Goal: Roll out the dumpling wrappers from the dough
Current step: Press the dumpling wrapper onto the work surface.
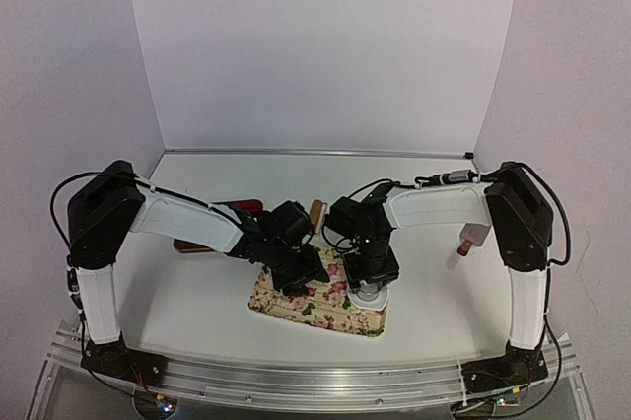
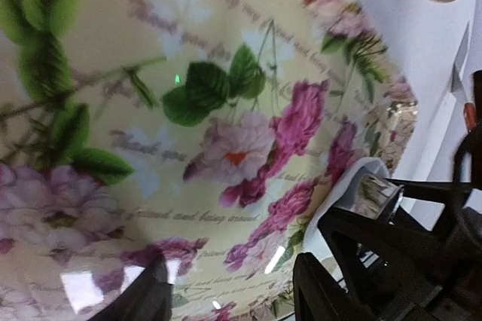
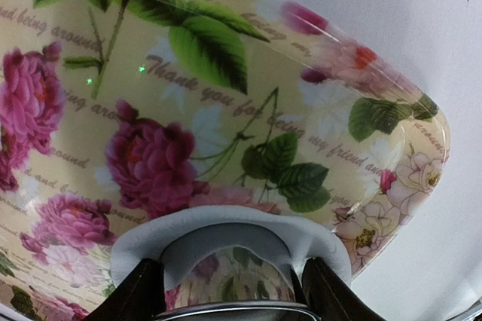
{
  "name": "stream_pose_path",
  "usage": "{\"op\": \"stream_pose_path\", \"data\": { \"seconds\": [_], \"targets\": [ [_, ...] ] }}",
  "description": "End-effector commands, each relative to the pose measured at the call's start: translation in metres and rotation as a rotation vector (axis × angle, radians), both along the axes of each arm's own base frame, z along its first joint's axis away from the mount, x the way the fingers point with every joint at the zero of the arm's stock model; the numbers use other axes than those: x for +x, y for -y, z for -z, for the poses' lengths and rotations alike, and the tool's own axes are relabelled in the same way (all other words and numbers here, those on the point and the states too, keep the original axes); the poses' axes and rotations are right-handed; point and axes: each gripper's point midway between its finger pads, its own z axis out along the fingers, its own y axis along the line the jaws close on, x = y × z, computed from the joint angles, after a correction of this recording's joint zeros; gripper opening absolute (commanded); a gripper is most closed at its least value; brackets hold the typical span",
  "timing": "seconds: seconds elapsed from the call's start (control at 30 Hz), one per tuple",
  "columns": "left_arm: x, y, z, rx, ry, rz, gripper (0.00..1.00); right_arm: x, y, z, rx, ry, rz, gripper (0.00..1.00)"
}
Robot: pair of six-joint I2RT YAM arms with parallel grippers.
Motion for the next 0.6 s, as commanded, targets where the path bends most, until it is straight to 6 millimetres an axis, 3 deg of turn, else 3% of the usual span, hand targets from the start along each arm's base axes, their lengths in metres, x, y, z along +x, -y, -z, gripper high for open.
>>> {"op": "stream_pose_path", "data": {
  "seconds": [0.0, 0.27, 0.47, 0.57],
  "targets": [
    [-0.008, 0.029, -0.004, -0.050, -0.044, -0.002, 0.51, -0.023, -0.004, 0.031, -0.003, -0.117, -0.025, 0.00],
    [-0.022, 0.034, 0.014, -0.078, -0.120, -0.048, 0.44, -0.023, -0.005, 0.029, 0.010, -0.122, -0.042, 0.00],
    [-0.035, 0.035, 0.034, -0.091, -0.181, -0.087, 0.31, -0.023, -0.008, 0.030, 0.016, -0.129, -0.048, 0.00],
    [-0.045, 0.029, 0.045, -0.063, -0.207, -0.109, 0.29, -0.024, -0.009, 0.030, 0.020, -0.136, -0.049, 0.00]
  ]
}}
